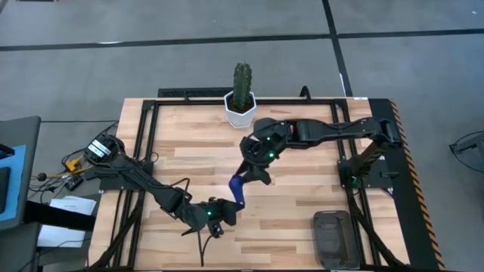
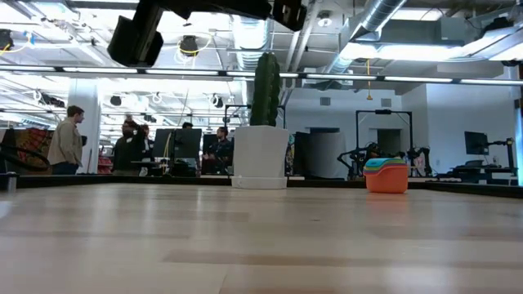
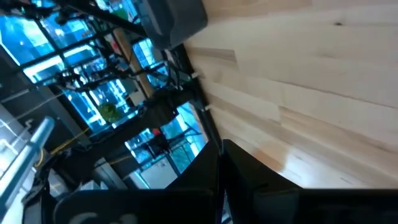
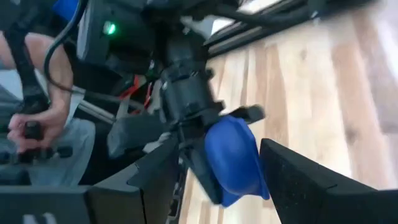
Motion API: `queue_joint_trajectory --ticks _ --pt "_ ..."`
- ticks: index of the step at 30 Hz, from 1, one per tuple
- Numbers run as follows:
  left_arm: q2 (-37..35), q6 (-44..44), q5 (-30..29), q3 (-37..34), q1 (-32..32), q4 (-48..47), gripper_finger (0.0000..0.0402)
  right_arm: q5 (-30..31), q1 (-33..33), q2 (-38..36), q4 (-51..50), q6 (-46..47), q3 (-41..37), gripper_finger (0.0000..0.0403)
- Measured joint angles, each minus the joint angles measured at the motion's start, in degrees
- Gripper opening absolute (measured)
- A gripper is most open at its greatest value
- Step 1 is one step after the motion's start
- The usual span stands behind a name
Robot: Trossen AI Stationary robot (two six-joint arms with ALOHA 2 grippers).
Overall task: Nest measuring cups in basket
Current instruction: Stack the violet measuring cup on top of the light blue measuring cup
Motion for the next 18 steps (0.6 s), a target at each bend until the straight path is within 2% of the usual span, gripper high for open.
queue_joint_trajectory --ticks 9,18 --pt "0.0 1.3 1.7 0.0 0.6 4.2 0.0 -1.5 0.3 0.1 -2.2 -0.1 0.0 0.0236" --pt "0.0 0.3 3.2 0.0 2.3 7.5 0.0 -2.3 0.2 0.1 -2.1 -1.2 0.0 0.0171"
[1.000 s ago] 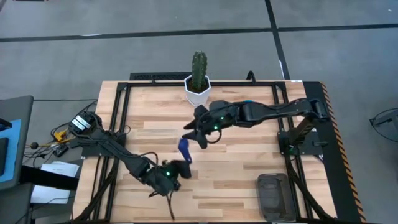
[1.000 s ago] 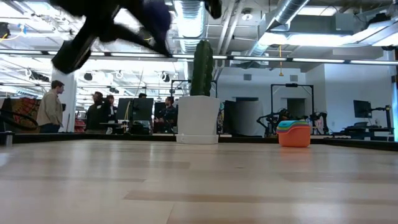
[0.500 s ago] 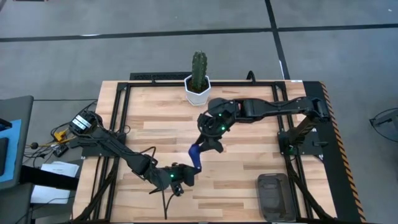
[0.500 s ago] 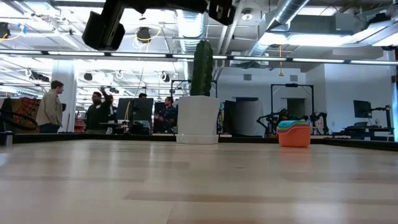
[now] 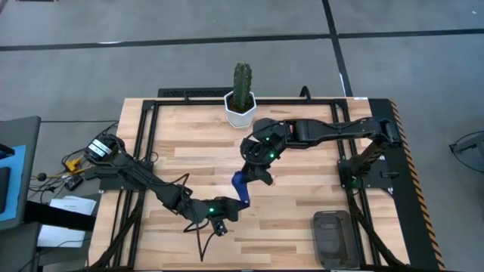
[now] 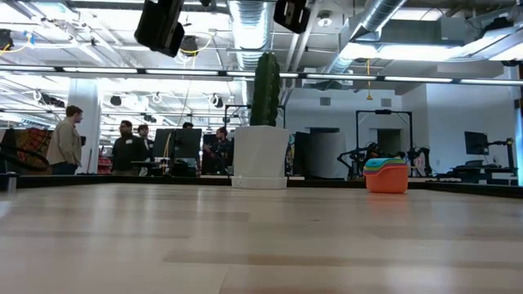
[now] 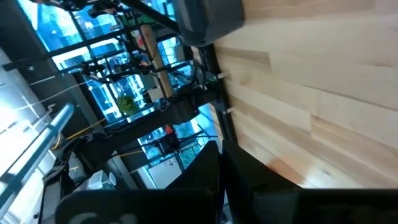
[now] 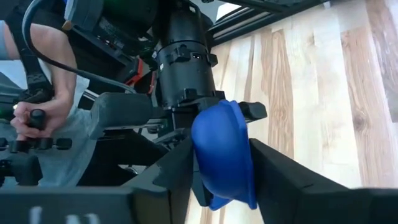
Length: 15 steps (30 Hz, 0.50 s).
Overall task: Nest measuring cups in basket
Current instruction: Stack the violet measuring cup on top of the light blue measuring cup
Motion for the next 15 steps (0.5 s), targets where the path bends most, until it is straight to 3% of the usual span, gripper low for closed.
queue_joint_trajectory --ticks 10,15 --pt "0.0 -7.4 1.8 0.0 1.0 2.8 0.0 -3.4 -0.4 0.0 0.2 0.2 0.0 0.0088" --pt "0.0 -12.7 0.5 0.0 1.3 3.1 0.0 -4.1 -0.4 0.0 0.2 0.2 0.1 0.0073"
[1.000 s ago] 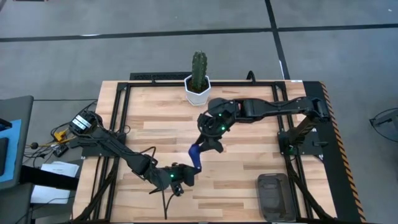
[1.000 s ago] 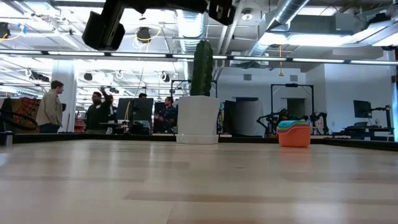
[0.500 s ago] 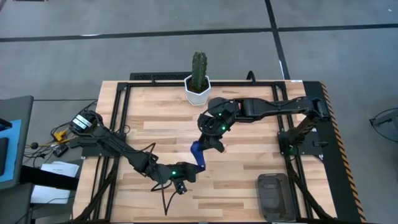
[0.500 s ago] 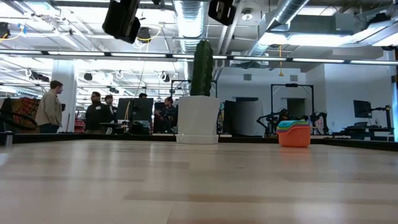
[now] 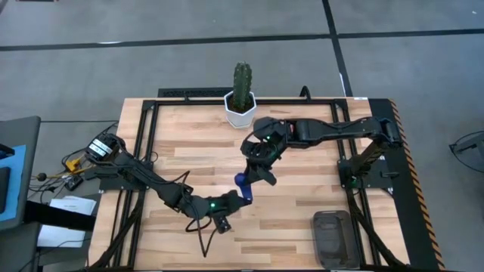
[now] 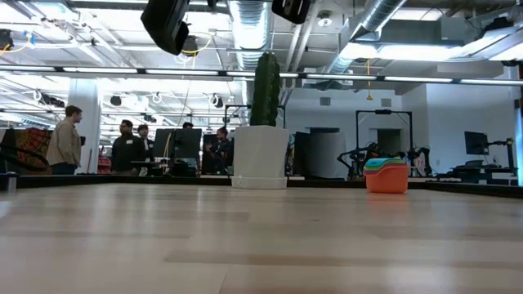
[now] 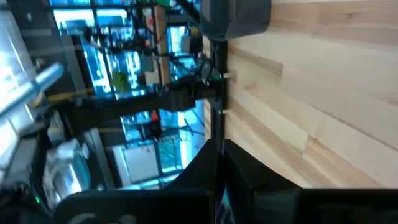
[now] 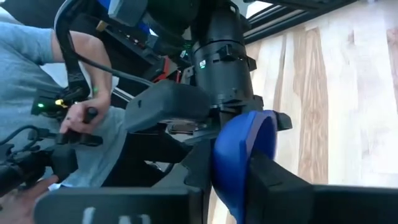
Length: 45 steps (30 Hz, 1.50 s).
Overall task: Nest measuring cups in basket
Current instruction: Stack the violet measuring cup on top of the light blue measuring cup
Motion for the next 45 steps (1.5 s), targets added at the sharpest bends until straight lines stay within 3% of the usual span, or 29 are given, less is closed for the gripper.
queue_joint_trajectory --ticks 8,14,20,24,28,31,34,40,42,45 --pt "0.0 -19.9 -8.6 0.0 -0.1 -0.7 0.0002 -0.2 -1.2 0.0 0.0 0.1 0.0 0.0036" --pt "-0.2 -39.0 -25.2 0.2 -1.0 -0.1 0.0044 4.1 -3.1 0.4 1.4 7.4 -0.2 0.0034" --pt "0.0 -52.0 -43.9 0.1 -2.7 0.2 0.0107 17.1 -4.6 0.1 2.2 17.5 -0.1 0.0034" --pt "-0.4 -60.0 -50.7 0.1 -4.2 4.9 0.0142 33.8 -4.0 0.1 2.4 28.8 -0.1 0.0034" --pt "-1.9 -63.6 -51.1 0.1 -4.5 9.6 0.0169 44.0 -2.5 0.1 5.0 40.2 -0.1 0.0034" --pt "-4.2 -66.9 -51.0 -0.1 -3.1 9.7 0.0184 46.5 -1.5 0.1 8.4 47.4 -0.1 0.004" --pt "-6.2 -64.8 -50.4 -0.2 -1.7 8.8 0.0193 47.2 -0.6 0.1 11.6 50.8 -0.1 0.0048" --pt "-8.3 -55.9 -39.2 -0.3 -0.8 7.1 0.0191 48.2 1.1 0.1 17.8 52.9 -0.1 0.0036" --pt "-8.3 -55.0 -40.1 -0.3 -0.8 7.1 0.0188 48.7 1.4 0.1 19.8 53.6 -0.1 0.0035" --pt "-8.3 -54.5 -47.0 -0.3 -0.8 7.0 0.0183 49.1 1.8 0.1 22.2 53.9 -0.1 0.0038"
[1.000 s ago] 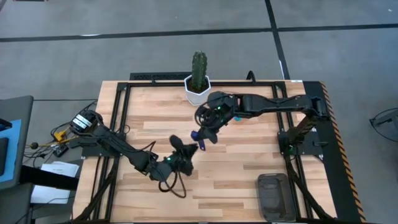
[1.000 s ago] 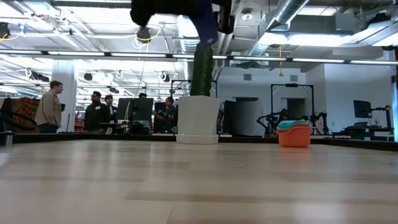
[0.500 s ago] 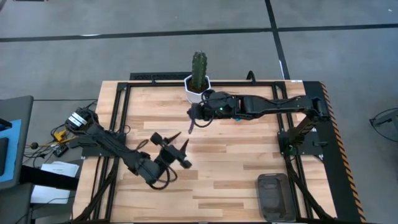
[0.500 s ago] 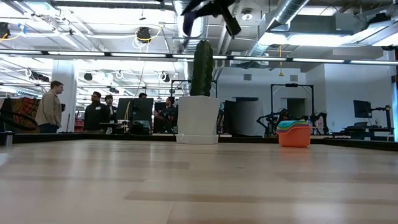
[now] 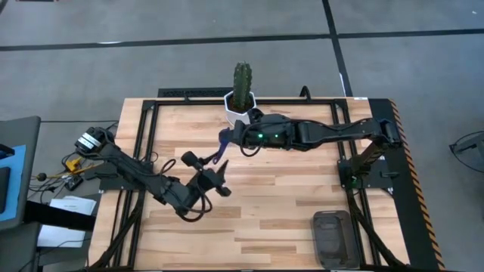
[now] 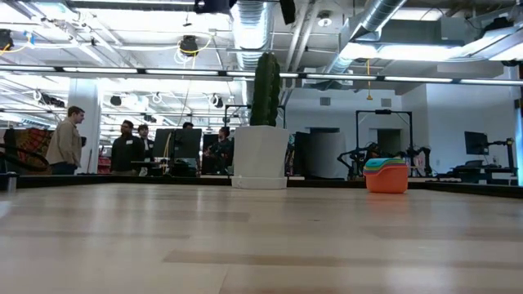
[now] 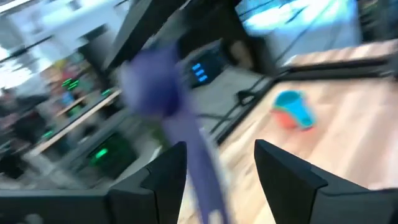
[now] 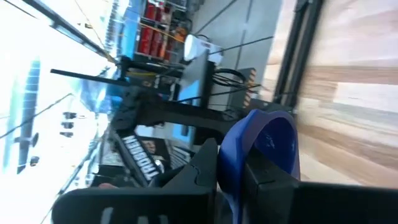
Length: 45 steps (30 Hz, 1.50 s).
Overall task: Nest measuring cups in basket
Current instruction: Stack the violet measuring cup on top of the light blue measuring cup
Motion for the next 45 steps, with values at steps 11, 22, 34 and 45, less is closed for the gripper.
queue_joint_trajectory --ticks 11,22,34,45 --pt "0.0 3.0 -3.9 0.0 -0.1 0.0 0.0088 0.3 0.8 0.0 1.1 -0.2 0.0 0.0041" --pt "0.0 1.6 -4.6 0.0 0.4 0.3 0.0004 -0.5 1.2 0.0 1.8 -2.7 0.0 0.006" --pt "-0.3 -1.6 -3.8 0.7 0.5 1.6 0.0 -2.0 0.3 -0.5 -0.3 -27.2 0.0 0.022" --pt "-8.0 -20.7 -0.4 -1.1 0.6 0.8 0.0 4.8 0.9 -11.1 -4.9 -45.3 0.1 0.026"
